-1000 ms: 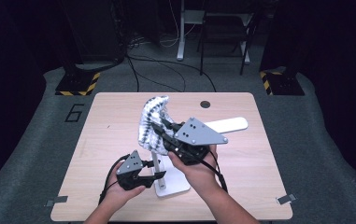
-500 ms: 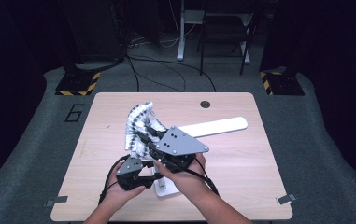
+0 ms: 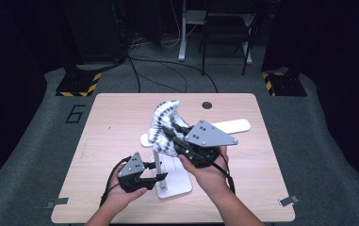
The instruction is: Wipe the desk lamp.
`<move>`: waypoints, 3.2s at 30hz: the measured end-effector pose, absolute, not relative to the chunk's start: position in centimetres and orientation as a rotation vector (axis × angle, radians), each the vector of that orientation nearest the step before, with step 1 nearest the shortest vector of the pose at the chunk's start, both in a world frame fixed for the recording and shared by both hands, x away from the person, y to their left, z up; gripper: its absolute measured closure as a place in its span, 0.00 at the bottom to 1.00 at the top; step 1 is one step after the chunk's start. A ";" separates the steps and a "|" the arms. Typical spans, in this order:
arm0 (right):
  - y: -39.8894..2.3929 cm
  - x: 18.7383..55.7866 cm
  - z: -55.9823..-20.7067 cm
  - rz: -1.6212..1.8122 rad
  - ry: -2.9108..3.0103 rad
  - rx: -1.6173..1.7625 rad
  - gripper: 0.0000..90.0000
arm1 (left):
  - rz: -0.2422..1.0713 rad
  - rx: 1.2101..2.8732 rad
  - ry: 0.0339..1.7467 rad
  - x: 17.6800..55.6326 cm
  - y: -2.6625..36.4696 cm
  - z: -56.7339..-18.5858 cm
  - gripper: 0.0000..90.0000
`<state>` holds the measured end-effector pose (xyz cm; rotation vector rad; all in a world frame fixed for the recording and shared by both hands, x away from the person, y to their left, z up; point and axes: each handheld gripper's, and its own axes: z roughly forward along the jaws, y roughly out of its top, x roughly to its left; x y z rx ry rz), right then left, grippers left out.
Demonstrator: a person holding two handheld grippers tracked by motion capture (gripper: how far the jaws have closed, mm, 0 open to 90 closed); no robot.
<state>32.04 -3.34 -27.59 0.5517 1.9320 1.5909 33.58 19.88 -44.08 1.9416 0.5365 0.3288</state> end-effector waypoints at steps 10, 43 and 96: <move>-9.2 32.5 -28.0 1.541 1.858 0.697 0.88 | 0.326 1.945 0.541 33.5 19.9 -44.1 0.58; -16.7 33.1 -28.6 1.487 1.746 0.887 0.88 | 0.309 1.948 0.536 33.7 20.1 -44.2 0.58; -5.0 30.4 -28.7 1.699 1.925 0.527 0.88 | 0.331 1.917 0.568 33.7 20.6 -44.5 0.58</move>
